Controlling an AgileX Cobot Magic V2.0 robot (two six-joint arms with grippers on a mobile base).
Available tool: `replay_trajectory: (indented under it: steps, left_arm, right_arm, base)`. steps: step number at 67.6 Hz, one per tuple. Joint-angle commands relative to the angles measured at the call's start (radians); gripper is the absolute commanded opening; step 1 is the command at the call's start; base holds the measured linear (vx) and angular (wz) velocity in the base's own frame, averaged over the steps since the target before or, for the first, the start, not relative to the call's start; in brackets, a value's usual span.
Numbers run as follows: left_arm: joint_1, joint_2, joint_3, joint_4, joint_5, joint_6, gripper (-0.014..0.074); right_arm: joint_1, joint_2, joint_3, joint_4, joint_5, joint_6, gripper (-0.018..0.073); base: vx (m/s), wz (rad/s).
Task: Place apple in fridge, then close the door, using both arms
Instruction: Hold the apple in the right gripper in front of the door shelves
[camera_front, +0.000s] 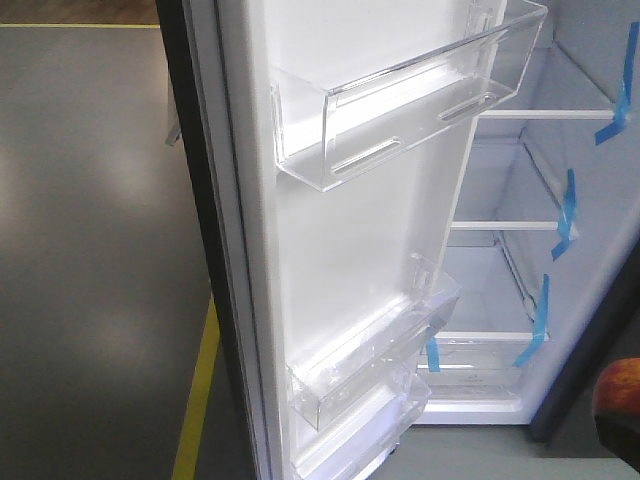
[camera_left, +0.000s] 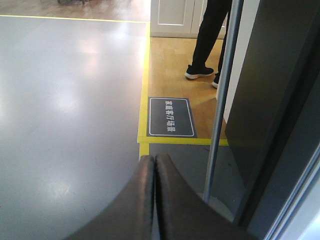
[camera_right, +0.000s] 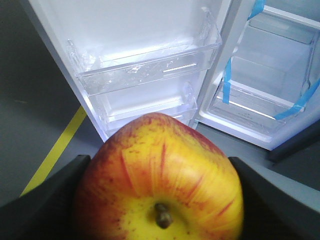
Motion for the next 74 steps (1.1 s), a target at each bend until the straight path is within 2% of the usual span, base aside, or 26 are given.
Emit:
replay_trajectory:
  steps: [1, 74]
  left_arm:
    - [-0.007, 0.002, 0.017, -0.004, -0.071, -0.008, -0.0006]
    - [-0.007, 0.002, 0.017, -0.004, -0.071, -0.008, -0.0006]
  right_arm:
    - [0.001, 0.006, -0.027, -0.001, -0.062, -0.006, 0.0111]
    - [0.001, 0.006, -0.027, -0.001, -0.062, -0.006, 0.0111]
  base:
    - [0.06, 0.00]
    - [0.02, -0.01]
